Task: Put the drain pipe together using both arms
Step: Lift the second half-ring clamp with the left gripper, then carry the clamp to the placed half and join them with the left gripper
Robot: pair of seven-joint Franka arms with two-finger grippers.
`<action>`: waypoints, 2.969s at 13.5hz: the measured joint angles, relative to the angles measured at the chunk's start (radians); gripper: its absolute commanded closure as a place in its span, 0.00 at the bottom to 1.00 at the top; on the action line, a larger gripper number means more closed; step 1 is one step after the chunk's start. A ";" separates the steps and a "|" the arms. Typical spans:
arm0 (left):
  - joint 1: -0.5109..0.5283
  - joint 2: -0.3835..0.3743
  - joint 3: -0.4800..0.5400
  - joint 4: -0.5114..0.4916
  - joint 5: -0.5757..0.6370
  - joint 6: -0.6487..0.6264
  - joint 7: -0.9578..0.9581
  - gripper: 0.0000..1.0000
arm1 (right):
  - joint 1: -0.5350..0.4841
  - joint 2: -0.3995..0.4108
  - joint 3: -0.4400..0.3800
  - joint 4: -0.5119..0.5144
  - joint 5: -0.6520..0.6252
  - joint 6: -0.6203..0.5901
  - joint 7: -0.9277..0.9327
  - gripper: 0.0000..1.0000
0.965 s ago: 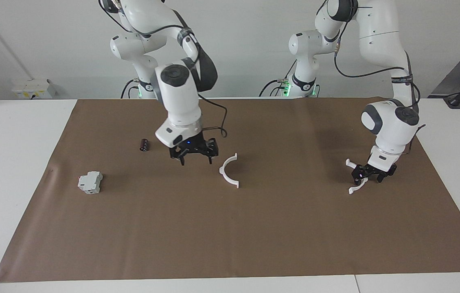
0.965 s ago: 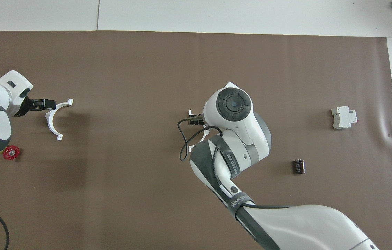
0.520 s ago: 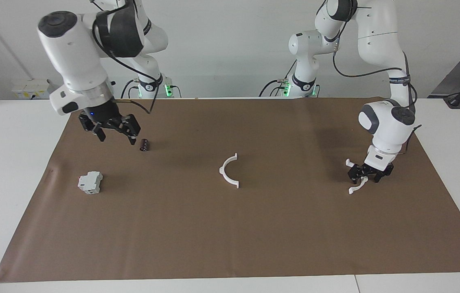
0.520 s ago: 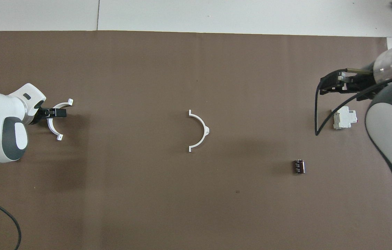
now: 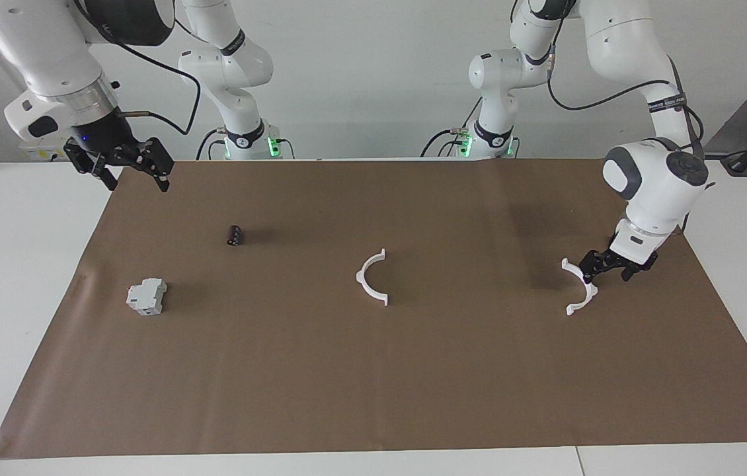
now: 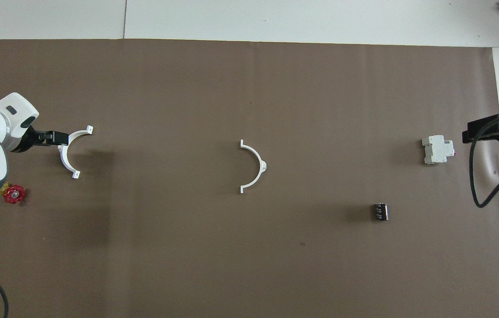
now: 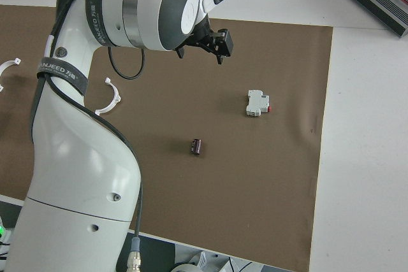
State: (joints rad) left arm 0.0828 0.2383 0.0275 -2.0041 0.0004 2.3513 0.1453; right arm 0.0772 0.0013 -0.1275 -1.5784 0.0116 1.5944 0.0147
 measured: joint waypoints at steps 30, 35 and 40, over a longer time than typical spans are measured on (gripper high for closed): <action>-0.015 0.060 -0.007 -0.049 0.000 0.136 -0.046 1.00 | -0.030 -0.025 0.017 -0.036 0.001 -0.075 -0.001 0.00; -0.205 0.021 -0.014 0.001 0.000 -0.001 -0.345 1.00 | -0.033 -0.025 0.015 -0.036 -0.004 -0.062 -0.001 0.00; -0.431 0.011 -0.016 0.001 0.000 -0.005 -0.697 1.00 | -0.031 -0.025 0.018 -0.037 -0.004 -0.048 -0.001 0.00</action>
State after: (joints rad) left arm -0.3484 0.2494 0.0112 -2.0026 0.0004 2.3460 -0.5516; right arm 0.0460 -0.0241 -0.1100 -1.6150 0.0076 1.5460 0.0137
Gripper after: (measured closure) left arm 0.793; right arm 0.000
